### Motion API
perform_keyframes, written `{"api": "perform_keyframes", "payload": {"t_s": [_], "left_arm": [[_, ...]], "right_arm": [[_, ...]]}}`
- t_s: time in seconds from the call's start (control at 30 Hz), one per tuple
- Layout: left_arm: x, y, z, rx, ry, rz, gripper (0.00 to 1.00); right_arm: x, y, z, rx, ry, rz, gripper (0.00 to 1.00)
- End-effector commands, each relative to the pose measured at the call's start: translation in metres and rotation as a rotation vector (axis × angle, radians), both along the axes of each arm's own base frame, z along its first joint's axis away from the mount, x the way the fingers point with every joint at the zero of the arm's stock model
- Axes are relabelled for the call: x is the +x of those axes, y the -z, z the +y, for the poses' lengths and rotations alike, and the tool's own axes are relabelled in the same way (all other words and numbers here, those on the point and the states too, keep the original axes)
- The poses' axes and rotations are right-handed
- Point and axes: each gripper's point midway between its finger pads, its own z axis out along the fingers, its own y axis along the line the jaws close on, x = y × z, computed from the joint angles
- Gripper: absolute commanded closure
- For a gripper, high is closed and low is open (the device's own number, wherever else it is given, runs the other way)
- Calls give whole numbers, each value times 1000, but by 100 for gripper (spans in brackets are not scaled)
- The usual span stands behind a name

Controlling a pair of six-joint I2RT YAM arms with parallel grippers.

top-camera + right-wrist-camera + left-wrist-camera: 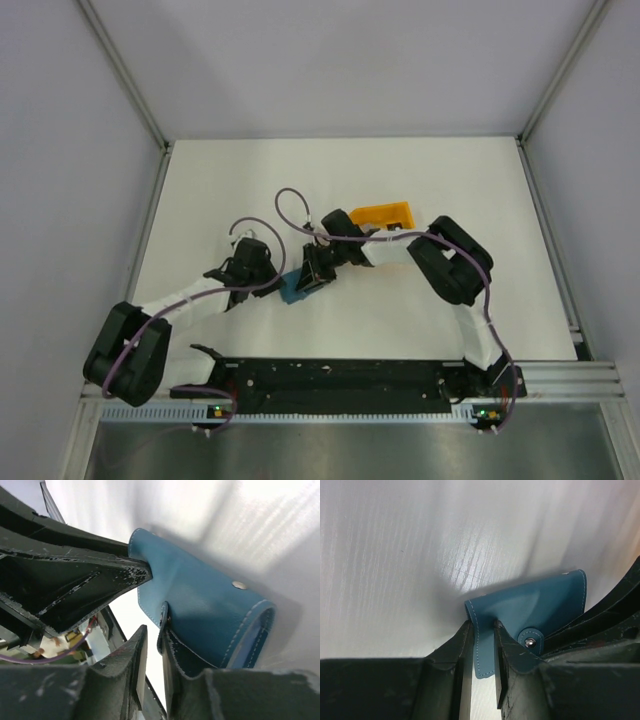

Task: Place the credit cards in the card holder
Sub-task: Open the card holder at the center of the board.

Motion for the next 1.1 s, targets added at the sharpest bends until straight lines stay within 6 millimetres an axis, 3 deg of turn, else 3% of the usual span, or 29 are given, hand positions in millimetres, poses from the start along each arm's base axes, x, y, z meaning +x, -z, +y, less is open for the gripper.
{"api": "perform_keyframes", "payload": {"t_s": [0.0, 0.1, 0.43, 0.63, 0.7, 0.77, 0.83, 0.9, 1.07], "left_arm": [[-45, 37, -1, -15, 24, 182, 100], [-44, 37, -1, -13, 18, 183, 100], [-39, 44, 4, 28, -38, 229, 100], [-39, 44, 5, 24, -71, 233, 100], [-40, 42, 5, 18, -74, 227, 100], [-40, 41, 5, 15, -73, 220, 100], [-40, 39, 5, 9, -69, 213, 95], [-40, 35, 5, 6, -60, 205, 92], [-37, 19, 5, 0, -44, 158, 85]], "right_arm": [[-14, 34, 10, -53, 63, 44, 87], [-9, 31, 7, -53, 53, -31, 100], [-20, -10, 10, 238, -213, -392, 100], [-30, -25, -8, 301, -278, -516, 100], [-37, -28, -18, 290, -318, -510, 92], [-46, -28, -28, 284, -347, -474, 77], [-48, -28, -36, 262, -341, -465, 69], [-51, -27, -45, 234, -335, -481, 63], [-72, -6, -74, 136, -400, -417, 64]]}}
